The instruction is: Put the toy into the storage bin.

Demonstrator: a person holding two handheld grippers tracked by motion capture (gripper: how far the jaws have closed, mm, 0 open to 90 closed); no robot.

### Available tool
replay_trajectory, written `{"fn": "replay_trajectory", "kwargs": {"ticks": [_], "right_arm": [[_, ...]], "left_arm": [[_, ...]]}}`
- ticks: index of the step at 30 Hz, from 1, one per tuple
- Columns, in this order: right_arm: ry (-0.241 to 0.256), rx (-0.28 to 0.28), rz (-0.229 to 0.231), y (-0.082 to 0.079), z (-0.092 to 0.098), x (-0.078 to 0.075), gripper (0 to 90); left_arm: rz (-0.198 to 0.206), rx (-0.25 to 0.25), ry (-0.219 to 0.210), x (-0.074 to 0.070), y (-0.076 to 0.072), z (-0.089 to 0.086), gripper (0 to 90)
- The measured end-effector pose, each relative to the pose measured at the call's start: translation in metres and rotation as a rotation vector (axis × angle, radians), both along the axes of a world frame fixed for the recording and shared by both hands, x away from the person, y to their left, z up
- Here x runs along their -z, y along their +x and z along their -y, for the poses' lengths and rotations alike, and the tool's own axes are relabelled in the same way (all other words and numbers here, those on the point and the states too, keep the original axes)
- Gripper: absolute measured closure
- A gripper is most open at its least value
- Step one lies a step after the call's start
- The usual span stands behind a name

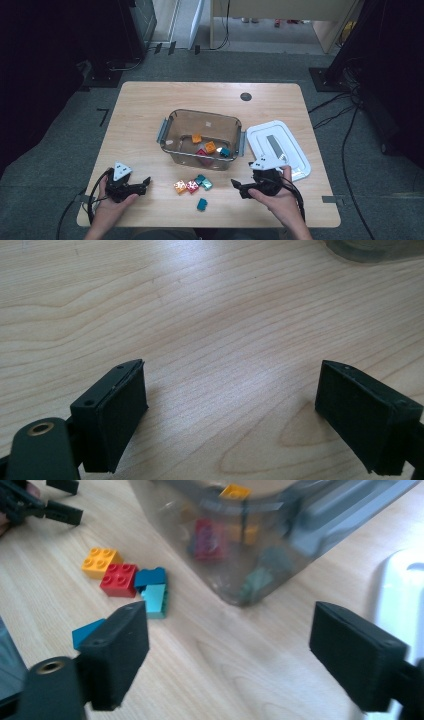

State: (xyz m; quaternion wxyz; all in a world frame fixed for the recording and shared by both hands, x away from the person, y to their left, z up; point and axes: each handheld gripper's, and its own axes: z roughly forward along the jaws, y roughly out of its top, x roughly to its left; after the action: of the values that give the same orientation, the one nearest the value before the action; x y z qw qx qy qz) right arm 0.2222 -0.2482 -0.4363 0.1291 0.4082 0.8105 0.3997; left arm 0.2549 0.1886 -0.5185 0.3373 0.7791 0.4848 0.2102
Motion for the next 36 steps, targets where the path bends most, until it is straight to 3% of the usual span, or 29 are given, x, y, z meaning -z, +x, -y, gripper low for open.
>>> {"fn": "replay_trajectory", "kwargs": {"ticks": [5,12,20,31,36], "right_arm": [[0.009,-0.012,-0.013,-0.002,-0.012,0.019,33.5],[-0.026,-0.023,-0.022,-0.002,-0.044,0.041,46.8],[0.002,-0.047,-0.032,0.001,-0.072,0.057,53.0],[-0.023,-0.024,-0.012,0.003,-0.093,0.072,51.9],[-0.047,-0.024,-0.01,0.002,-0.096,0.077,59.0]], "left_arm": [[0.0,0.0,0.0,0.0,0.0,0.0,12.8],[0.0,0.0,0.0,0.0,0.0,0.0,12.8],[0.0,0.0,0.0,0.0,0.0,0.0,12.8],[0.0,0.0,0.0,0.0,0.0,0.0,12.8],[0.0,0.0,-0.001,0.0,0.0,0.0,12.9]]}}
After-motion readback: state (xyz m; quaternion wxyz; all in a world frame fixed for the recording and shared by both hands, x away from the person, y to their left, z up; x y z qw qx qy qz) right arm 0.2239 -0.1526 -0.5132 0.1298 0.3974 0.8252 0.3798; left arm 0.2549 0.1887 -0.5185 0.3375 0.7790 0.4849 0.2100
